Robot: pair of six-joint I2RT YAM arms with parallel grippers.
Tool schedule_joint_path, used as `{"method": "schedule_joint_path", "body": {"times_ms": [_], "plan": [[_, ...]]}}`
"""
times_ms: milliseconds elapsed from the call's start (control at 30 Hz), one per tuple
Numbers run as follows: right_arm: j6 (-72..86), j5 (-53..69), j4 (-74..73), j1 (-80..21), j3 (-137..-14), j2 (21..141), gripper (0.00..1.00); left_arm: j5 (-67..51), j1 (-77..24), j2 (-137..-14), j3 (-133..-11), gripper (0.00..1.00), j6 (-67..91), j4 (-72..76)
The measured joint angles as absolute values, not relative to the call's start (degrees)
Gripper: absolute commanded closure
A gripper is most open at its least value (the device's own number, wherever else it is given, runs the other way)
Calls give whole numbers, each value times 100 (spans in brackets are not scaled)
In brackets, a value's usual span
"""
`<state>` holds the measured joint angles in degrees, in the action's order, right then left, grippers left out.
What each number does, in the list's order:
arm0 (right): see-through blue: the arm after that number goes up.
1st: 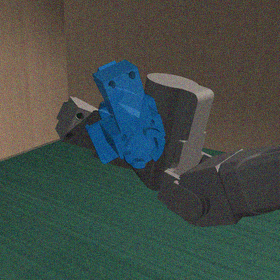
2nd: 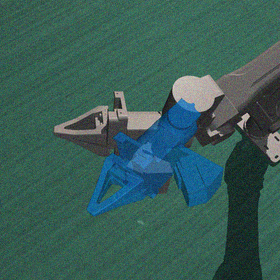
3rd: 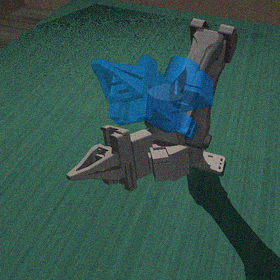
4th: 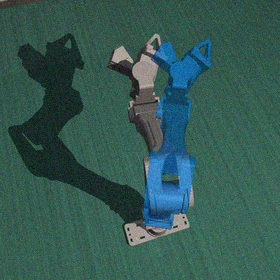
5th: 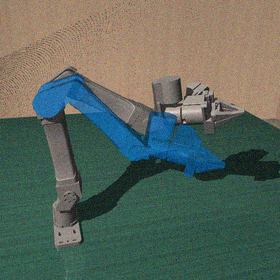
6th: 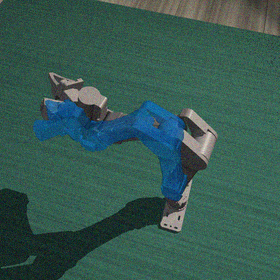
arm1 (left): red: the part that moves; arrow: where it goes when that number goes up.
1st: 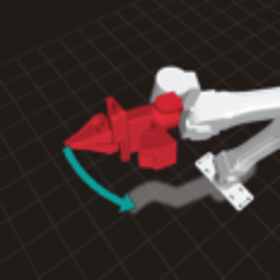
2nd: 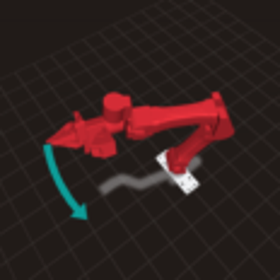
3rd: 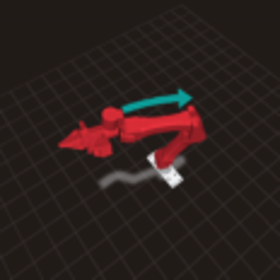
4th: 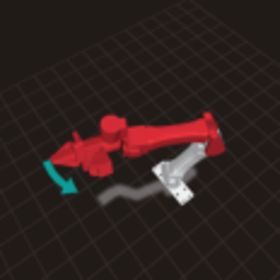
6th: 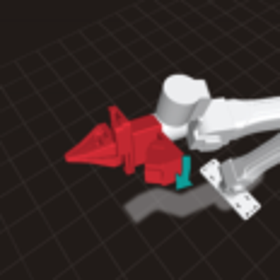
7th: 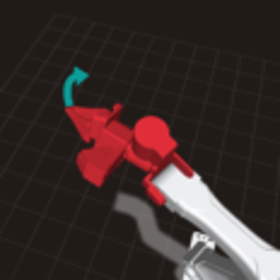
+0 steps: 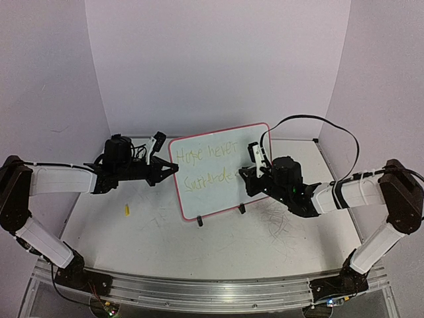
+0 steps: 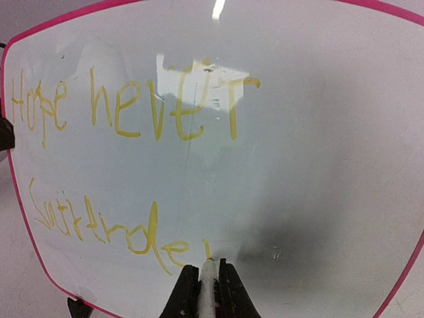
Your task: Write a sentence on the whiteboard
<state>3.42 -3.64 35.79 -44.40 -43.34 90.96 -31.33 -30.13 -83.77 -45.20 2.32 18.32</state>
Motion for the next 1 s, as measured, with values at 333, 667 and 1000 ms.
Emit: {"method": "schedule_joint_path", "body": {"times_ms": [333, 667, 1000], "plan": [[424, -367, 3503, -4463, -4268, 9096, 100, -3136, -3013, -8377, -4532, 100, 229, 1805], [432, -421, 3507, -4473, -4269, 9096, 100, -3133, -3019, -8377, -4532, 100, 227, 1804], [353, -539, 3547, -4463, -4521, 9096, 100, -3114, -3022, -8377, -4532, 100, 233, 1800]]}}
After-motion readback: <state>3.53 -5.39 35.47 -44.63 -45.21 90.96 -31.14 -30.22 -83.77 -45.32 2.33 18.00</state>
